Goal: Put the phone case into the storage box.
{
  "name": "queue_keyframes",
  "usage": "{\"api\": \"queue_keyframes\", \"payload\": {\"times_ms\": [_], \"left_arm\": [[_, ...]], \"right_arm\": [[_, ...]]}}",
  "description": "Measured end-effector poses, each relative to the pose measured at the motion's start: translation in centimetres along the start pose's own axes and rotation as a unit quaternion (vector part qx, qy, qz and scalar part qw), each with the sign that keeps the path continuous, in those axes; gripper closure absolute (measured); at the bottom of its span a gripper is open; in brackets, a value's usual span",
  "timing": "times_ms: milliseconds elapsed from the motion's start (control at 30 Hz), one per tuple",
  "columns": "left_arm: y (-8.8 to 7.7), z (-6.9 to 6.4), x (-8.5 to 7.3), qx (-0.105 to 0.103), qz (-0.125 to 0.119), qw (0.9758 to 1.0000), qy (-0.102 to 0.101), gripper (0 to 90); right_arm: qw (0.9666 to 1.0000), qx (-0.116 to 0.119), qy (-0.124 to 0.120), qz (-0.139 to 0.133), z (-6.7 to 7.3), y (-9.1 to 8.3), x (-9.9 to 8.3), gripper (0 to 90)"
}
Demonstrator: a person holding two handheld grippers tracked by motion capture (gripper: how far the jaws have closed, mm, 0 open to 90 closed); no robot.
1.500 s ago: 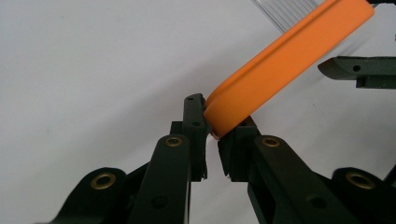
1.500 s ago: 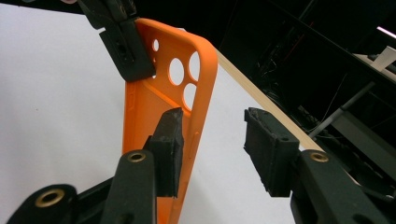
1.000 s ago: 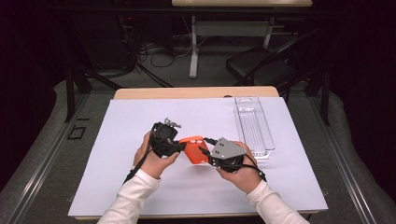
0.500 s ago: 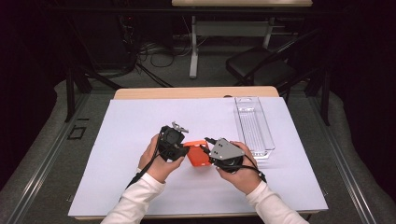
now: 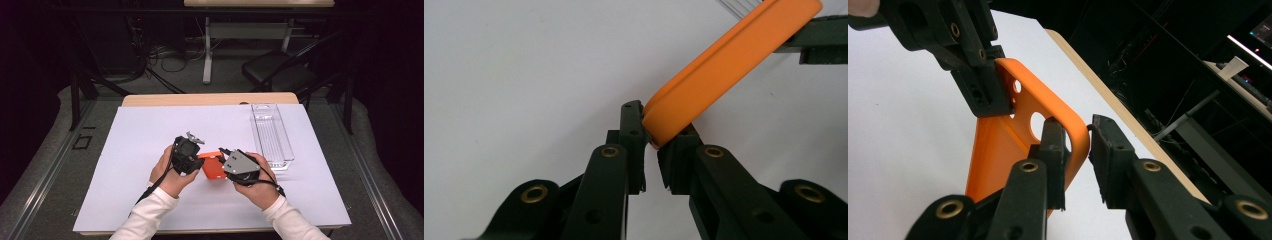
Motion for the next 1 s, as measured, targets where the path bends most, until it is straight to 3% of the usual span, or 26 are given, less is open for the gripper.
{"api": "queue_keyframes", "payload": {"times_ms": [633, 1000], "left_arm": [[-0.19, -0.27, 0.03, 0.001, -0.004, 1.0000, 0.002, 81.5], [-0.21, -0.29, 0.07, -0.009, -0.008, 0.9999, 0.003, 81.0]], "right_arm": [[0.9993, -0.020, -0.030, 0.007, 0.25, -0.34, 0.49, 80.4], [0.9995, -0.022, -0.023, 0.007, 0.19, -0.59, 0.48, 80.8]]}}
Point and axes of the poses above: each handheld gripper's, and its own axes: y roughly forward along the jaws, x roughly out of its top, z roughly to its left, the point moved 2 cm from there along y, roughly forward along the jaws, and after that the axes turned 12 degrees about -x, right-handed, at the moved point
